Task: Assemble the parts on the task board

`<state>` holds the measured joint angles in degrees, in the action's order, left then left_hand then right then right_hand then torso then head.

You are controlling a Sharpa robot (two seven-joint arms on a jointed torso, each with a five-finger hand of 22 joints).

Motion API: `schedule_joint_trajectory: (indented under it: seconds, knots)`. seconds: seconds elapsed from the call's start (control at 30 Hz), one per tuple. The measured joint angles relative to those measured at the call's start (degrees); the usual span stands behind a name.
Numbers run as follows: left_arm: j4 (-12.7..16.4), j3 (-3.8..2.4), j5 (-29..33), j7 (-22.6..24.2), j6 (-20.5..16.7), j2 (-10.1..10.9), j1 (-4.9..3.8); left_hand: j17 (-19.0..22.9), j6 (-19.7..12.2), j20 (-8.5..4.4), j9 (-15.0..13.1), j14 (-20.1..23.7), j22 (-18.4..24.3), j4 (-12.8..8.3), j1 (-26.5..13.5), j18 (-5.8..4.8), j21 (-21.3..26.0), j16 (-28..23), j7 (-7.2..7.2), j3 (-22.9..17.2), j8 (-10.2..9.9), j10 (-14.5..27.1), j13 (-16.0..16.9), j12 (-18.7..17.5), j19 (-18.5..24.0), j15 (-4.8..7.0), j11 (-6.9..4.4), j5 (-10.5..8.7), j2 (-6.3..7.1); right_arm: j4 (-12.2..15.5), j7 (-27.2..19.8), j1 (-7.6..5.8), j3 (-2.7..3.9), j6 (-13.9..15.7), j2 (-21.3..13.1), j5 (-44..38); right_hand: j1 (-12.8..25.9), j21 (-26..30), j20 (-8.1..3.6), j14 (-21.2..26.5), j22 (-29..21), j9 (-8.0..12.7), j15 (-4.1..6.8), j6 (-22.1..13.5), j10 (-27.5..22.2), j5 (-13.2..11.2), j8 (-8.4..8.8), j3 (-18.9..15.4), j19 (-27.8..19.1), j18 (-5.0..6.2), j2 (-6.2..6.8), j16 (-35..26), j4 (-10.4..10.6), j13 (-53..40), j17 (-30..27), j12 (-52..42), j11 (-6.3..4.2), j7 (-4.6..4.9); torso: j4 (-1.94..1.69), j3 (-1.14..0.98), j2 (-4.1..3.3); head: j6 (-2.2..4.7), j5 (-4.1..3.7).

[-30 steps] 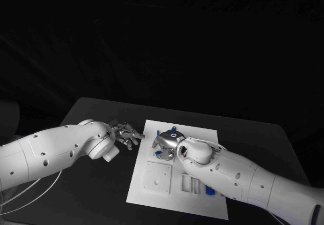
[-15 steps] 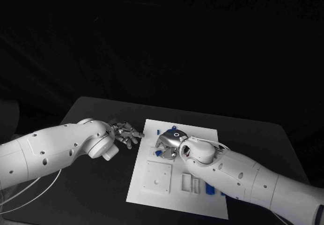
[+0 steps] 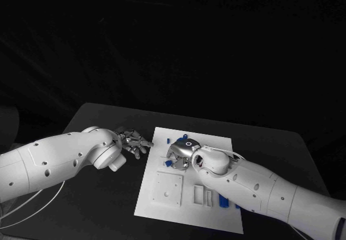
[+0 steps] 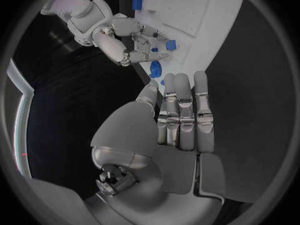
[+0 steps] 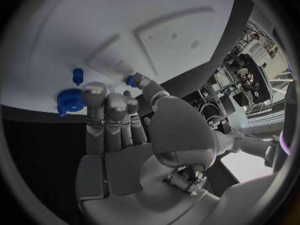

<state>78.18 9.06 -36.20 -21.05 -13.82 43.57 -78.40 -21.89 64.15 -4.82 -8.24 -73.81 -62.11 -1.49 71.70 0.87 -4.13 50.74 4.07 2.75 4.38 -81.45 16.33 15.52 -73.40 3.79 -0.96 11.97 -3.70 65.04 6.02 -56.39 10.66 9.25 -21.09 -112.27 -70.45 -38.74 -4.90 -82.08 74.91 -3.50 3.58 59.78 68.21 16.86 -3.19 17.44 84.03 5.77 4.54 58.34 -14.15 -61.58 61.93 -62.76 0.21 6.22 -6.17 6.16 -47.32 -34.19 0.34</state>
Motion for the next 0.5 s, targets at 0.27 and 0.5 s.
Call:
schedule_joint_trajectory:
  seconds: [0.27,0.5]
  knots:
    - [0.06,0.00,0.01,0.00,0.02,-0.03,-0.03,0.00,0.00,0.00,0.05,0.00,0.00,0.00,0.00,0.00,0.00,0.00,0.00,0.00,0.00,0.00,0.00,0.00,0.00,0.00,0.00,0.00,0.00,-0.34,-0.07,0.00,-0.01,-0.37,0.31,0.10,0.23,0.00,0.00,0.00,0.00,0.00,0.00,0.10,0.00,0.00,0.00,0.00,0.00,-0.01,0.23,0.00,0.00,0.00,0.00,0.00,0.00,0.09,-0.03,0.09,-0.05,-0.07,-0.03]
    - [0.13,0.00,0.02,-0.01,0.04,-0.03,-0.10,0.01,0.00,0.00,0.05,0.00,-0.01,0.00,0.00,0.00,0.00,0.00,0.00,0.00,0.00,0.00,0.01,0.00,0.00,0.00,0.00,0.00,0.00,-0.58,-0.11,0.00,-0.05,-0.75,0.52,0.22,0.23,0.01,0.00,0.00,0.00,0.00,0.00,0.09,0.00,0.00,0.00,0.01,0.00,-0.02,0.23,0.00,0.02,-0.06,0.07,0.00,0.00,0.09,-0.01,0.11,-0.08,-0.12,0.08]
